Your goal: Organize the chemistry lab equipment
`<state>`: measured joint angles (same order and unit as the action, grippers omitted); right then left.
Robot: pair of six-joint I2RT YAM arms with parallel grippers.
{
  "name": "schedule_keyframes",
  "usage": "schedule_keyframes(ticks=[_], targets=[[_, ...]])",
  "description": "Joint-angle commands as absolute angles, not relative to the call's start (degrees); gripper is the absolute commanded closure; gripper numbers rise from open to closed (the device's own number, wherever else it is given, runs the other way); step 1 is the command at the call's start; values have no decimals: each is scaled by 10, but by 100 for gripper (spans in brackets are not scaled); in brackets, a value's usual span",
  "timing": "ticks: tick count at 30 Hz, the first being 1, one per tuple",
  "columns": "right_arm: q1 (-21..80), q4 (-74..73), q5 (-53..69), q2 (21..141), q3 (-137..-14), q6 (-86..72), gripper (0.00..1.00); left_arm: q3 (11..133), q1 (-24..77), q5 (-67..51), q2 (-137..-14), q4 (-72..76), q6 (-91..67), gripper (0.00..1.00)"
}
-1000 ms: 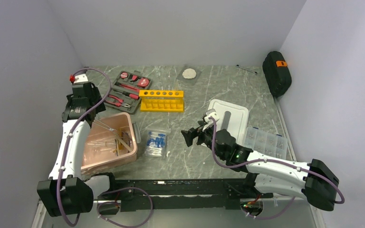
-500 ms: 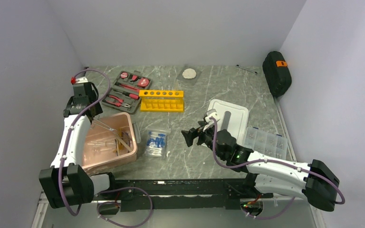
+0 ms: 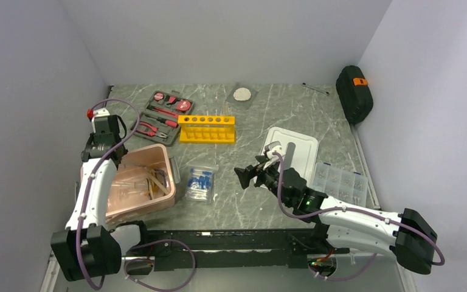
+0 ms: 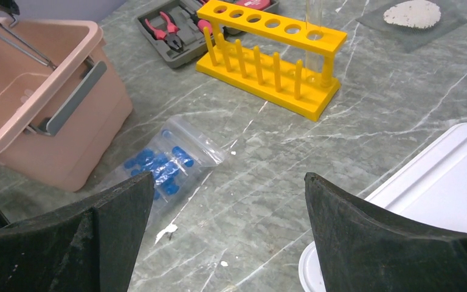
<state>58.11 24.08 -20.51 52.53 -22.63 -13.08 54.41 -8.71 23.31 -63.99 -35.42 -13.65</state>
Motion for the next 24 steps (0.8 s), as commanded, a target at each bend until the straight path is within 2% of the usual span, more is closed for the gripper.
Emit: schedule_keyframes(ticks=[1, 8, 12, 18, 24], targets=[[579, 273, -209, 500, -217, -134, 5, 525, -90, 263, -593, -373, -157, 63], [579, 270, -206, 490, -211, -136, 5, 493, -90, 264, -528, -390, -173, 61], [579, 268, -205, 486, -211, -138, 5, 474, -89, 257, -513, -403, -179, 57], [579, 261, -206, 480, -211, -139, 5, 462, -90, 270, -498, -410, -180, 37], [579, 258, -209, 480, -211, -141, 5, 475, -89, 291, -499, -411, -178, 22]])
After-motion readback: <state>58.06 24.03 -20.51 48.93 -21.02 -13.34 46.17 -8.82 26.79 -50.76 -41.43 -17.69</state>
